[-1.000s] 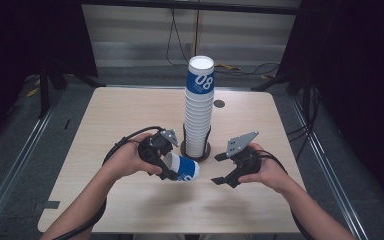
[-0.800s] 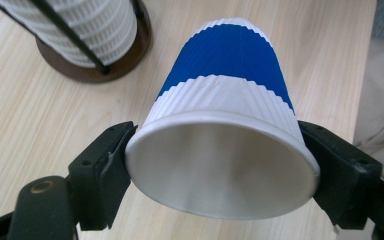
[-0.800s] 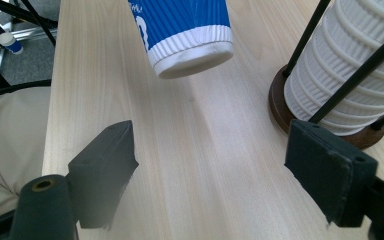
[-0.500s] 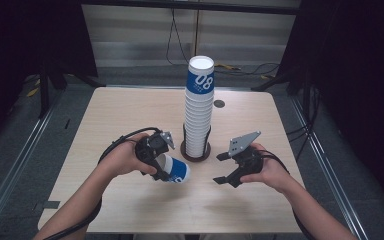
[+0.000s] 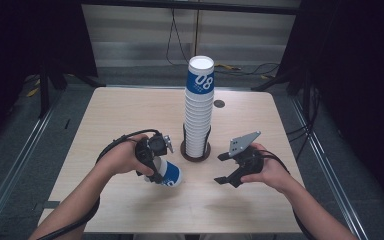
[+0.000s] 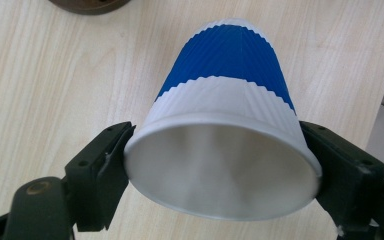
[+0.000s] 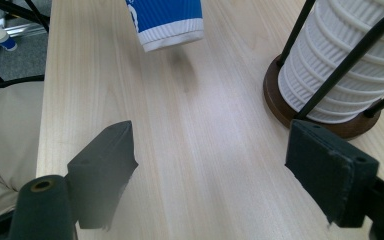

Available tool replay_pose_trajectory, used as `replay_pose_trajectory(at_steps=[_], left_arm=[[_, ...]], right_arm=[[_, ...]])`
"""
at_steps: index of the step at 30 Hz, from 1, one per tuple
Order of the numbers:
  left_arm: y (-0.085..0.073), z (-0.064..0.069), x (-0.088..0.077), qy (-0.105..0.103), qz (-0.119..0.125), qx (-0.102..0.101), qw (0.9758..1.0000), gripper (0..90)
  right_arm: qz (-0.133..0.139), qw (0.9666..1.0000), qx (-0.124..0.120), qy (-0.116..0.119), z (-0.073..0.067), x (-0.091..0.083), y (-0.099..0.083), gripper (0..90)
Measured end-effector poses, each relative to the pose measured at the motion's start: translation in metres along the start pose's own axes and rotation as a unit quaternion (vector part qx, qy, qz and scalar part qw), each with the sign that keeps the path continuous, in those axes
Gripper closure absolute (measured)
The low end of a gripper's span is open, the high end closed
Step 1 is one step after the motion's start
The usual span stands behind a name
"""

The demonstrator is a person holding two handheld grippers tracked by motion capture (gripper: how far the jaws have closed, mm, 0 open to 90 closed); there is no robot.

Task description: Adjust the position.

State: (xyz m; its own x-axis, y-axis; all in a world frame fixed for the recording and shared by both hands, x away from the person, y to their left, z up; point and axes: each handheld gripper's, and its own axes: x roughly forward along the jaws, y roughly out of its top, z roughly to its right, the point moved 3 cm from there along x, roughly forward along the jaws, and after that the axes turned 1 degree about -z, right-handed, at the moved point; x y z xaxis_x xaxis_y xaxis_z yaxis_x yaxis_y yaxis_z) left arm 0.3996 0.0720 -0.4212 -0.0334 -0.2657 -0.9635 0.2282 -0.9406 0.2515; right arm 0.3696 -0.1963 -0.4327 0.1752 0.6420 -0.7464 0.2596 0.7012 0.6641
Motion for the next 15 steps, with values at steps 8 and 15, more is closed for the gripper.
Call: replay_pose_trajectory(at_steps=[8,15], left_arm=[[-0.005,-0.007,-0.007,0.004,-0.023,-0.008,0.9997,18.0],[-0.012,-0.013,-0.006,0.012,-0.039,-0.008,0.9991,17.1]], right_arm=[[-0.001,1.0000,-0.001,0.000,0.000,-0.001,-0.002,18.9],[-0.002,1.0000,-0.001,-0.001,0.000,0.000,-0.002,18.9]])
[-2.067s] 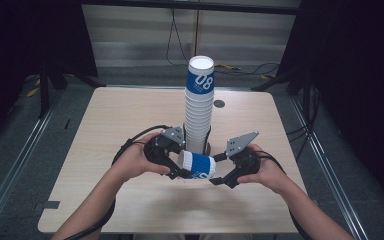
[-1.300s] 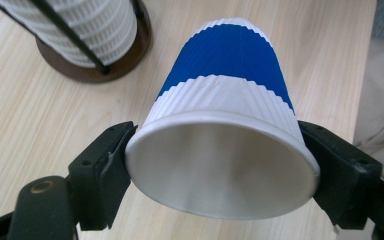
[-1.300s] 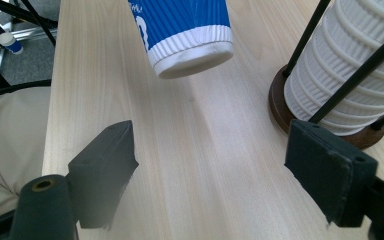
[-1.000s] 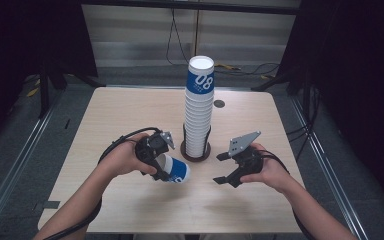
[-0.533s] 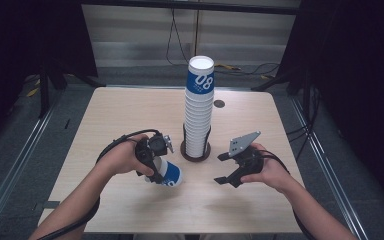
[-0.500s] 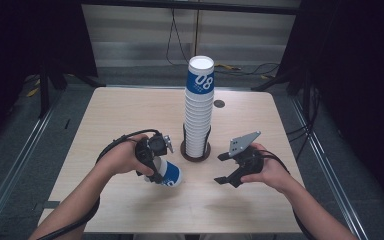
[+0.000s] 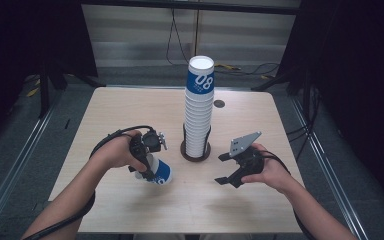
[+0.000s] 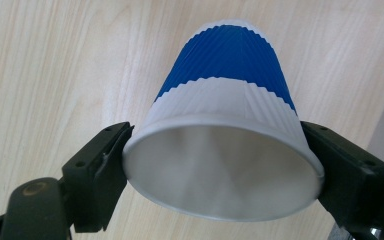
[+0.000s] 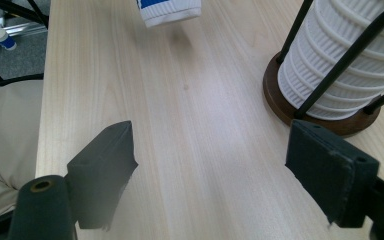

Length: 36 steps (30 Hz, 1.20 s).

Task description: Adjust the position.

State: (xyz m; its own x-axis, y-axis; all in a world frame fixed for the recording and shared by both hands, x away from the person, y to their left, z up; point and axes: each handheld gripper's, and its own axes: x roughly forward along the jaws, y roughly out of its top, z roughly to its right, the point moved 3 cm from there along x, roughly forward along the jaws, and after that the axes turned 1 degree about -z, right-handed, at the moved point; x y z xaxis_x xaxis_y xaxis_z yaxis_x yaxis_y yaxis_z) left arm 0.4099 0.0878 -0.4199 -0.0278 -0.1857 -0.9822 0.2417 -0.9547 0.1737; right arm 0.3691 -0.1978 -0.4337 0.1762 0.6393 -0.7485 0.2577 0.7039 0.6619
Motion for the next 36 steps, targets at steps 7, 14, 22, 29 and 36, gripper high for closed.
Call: replay_pose_trajectory(at_steps=[7,14,22,29,36], left_arm=[[0.000,0.000,0.005,0.001,-0.011,0.000,0.9999,15.6],[0.003,0.000,0.009,-0.003,0.004,-0.021,0.9998,15.0],[0.008,0.001,0.010,-0.002,0.016,-0.014,0.9998,14.5],[0.009,0.001,0.011,-0.001,0.043,-0.021,0.9988,14.5],[0.009,0.001,0.013,0.000,0.070,-0.013,0.9975,14.1]], right_arm=[[0.000,1.0000,-0.002,0.001,0.000,0.002,0.000,18.9],[0.001,1.0000,-0.002,0.002,-0.001,0.002,0.000,19.0],[0.002,1.0000,-0.001,0.002,-0.001,0.002,0.000,18.9],[0.005,1.0000,-0.003,0.002,-0.001,0.001,-0.001,19.0],[0.005,1.0000,-0.002,0.002,-0.002,0.002,-0.001,19.0]])
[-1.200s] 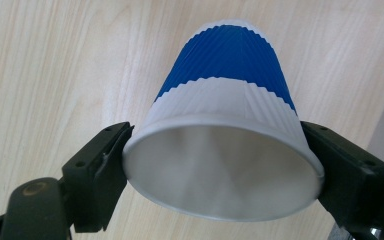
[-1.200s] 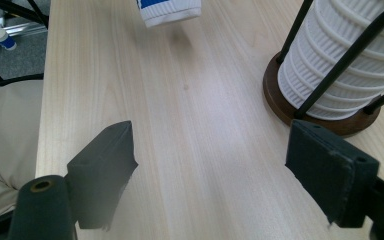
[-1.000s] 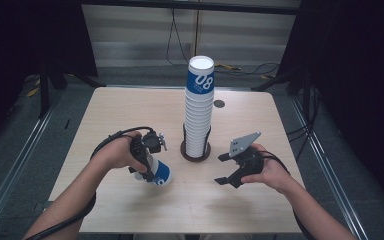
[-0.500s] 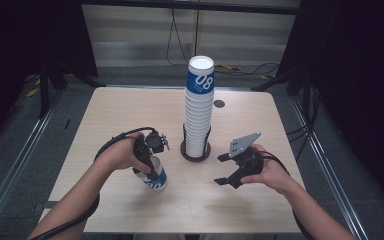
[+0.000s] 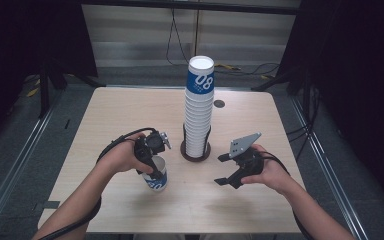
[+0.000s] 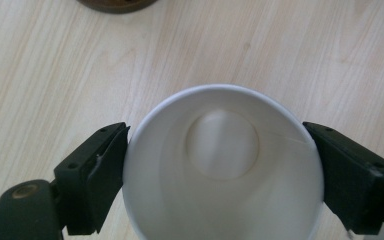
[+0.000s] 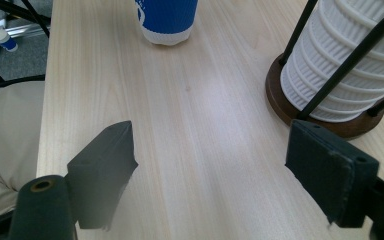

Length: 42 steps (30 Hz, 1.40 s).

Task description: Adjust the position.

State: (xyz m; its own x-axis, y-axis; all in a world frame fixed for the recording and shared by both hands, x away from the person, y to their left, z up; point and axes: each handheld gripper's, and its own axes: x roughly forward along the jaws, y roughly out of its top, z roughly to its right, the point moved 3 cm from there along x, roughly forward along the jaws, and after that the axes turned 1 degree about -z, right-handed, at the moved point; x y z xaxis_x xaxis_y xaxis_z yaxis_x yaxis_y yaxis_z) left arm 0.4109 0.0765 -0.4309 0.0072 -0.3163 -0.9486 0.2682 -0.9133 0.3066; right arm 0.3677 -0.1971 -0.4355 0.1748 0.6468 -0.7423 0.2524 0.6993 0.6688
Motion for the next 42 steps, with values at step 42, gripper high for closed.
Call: replay_pose_trajectory(at_steps=[42], left_arm=[[-0.002,0.017,0.013,-0.008,0.055,0.018,0.9983,13.5]], right_arm=[[-0.001,1.0000,-0.005,0.004,-0.003,0.006,0.003,19.0]])
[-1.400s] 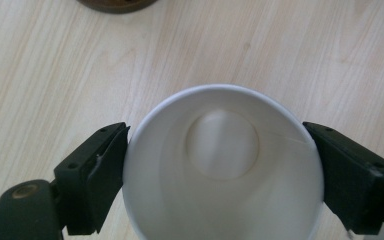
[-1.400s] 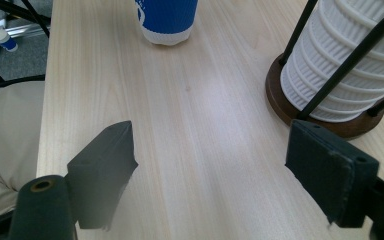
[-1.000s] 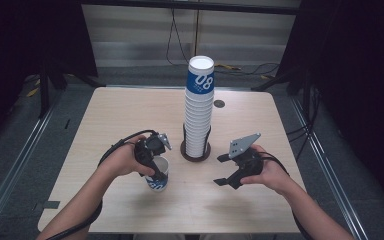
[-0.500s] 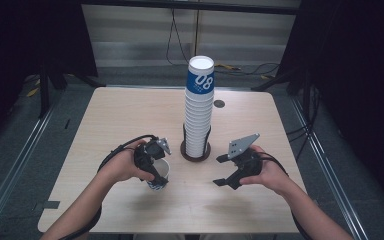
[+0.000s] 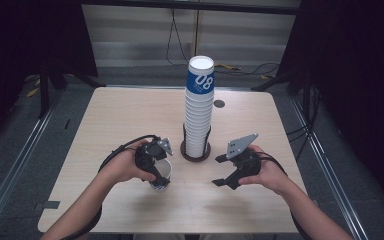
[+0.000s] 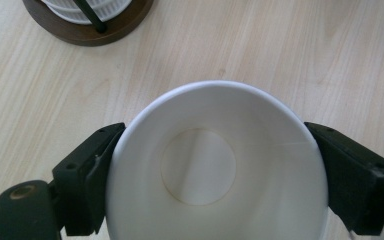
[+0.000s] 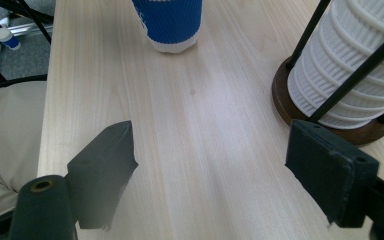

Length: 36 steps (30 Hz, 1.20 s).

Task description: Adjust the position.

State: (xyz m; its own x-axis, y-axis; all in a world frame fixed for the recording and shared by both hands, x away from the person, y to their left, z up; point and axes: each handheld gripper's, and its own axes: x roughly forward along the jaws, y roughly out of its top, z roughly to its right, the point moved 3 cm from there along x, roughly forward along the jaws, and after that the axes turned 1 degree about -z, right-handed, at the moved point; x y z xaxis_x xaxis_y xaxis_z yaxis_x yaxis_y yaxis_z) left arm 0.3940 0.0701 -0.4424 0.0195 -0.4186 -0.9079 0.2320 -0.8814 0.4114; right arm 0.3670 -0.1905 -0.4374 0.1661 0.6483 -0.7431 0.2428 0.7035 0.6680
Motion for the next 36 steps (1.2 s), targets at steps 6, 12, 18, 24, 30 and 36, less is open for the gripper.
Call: replay_pose_trajectory(at_steps=[6,12,18,24,30,36], left_arm=[[-0.001,-0.002,0.003,0.001,-0.004,0.000,1.0000,13.2],[-0.002,-0.001,0.005,-0.003,0.003,-0.007,1.0000,12.9],[-0.008,0.000,0.010,-0.003,0.007,-0.002,1.0000,13.0],[-0.019,0.002,0.015,-0.004,0.032,-0.001,0.9995,13.0],[-0.030,0.002,0.020,0.001,0.026,-0.002,0.9997,15.9],[-0.039,0.000,0.021,0.000,0.042,-0.012,0.9991,15.5]], right_arm=[[0.004,1.0000,0.000,0.000,0.001,-0.001,-0.001,19.0],[0.002,1.0000,0.002,-0.003,0.001,-0.001,-0.002,19.0],[0.004,1.0000,-0.001,0.000,0.000,0.000,-0.001,19.0],[0.003,1.0000,0.002,-0.003,-0.001,-0.001,-0.001,19.0],[0.004,1.0000,-0.002,0.000,-0.001,0.000,-0.001,19.0],[0.003,1.0000,-0.003,0.002,-0.001,0.003,0.001,19.0]])
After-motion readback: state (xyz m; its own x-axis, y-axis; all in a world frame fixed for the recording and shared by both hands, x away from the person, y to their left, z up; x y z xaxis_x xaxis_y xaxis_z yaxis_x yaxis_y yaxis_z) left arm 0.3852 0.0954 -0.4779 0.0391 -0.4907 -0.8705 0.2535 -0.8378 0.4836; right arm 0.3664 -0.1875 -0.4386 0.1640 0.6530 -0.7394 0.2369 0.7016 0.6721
